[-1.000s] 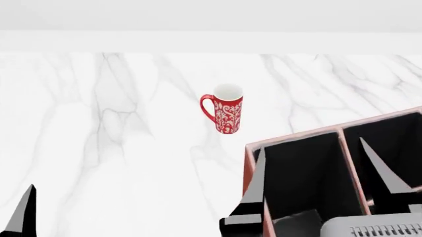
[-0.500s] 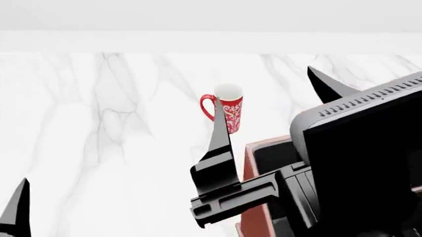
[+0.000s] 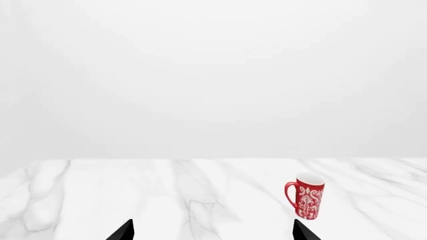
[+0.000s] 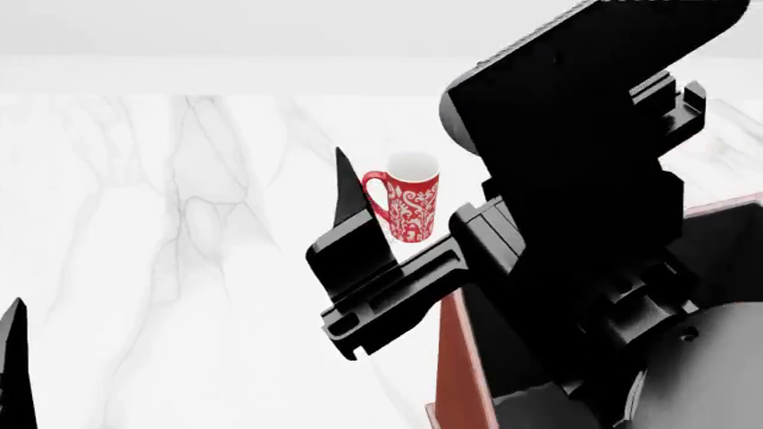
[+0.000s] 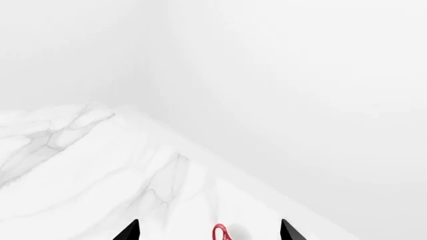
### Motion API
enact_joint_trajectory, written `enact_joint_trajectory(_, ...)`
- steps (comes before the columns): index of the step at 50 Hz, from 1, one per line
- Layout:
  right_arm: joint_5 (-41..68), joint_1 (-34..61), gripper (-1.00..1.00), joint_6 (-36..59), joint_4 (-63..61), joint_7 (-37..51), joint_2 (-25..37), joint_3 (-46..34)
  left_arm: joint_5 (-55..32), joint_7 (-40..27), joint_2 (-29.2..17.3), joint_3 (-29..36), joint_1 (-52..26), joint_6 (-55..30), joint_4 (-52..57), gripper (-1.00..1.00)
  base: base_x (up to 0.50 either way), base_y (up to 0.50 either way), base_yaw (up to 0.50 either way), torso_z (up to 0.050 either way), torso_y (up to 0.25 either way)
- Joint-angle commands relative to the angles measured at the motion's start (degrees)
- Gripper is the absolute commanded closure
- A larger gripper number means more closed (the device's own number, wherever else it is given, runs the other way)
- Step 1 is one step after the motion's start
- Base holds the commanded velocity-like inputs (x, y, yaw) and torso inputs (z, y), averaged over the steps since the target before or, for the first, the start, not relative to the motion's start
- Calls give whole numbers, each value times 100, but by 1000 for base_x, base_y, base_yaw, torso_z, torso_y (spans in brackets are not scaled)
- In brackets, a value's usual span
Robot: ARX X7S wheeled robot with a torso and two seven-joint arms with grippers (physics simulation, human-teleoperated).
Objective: Pick up the book and place it in the left compartment of the caddy.
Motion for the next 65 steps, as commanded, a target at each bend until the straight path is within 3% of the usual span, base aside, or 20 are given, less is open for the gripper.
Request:
enact_joint_trajectory(1, -212, 287, -100, 544, 647, -886, -413, -147, -43, 24, -51, -138, -90, 50, -356, -100, 0, 0, 0, 0, 0)
enact_joint_trajectory(10, -728, 508, -100, 967, 951, -1544, -756, -357, -117, 28, -116, -293, -6, 145, -374, -100, 0, 0, 0, 0, 0)
enact_joint_trajectory(45, -1093, 1294, -100, 2039, 2339, -3934, -1936, -860, -262, 181, -240, -517, -4, 247, -675, -100, 0, 0, 0, 0, 0)
enact_joint_trajectory(65, -1073, 1151, -100, 1993, 2419, -4515, -2238, -922, -294, 202, -253, -584, 12, 279, -748, -100, 0, 0, 0, 0, 0)
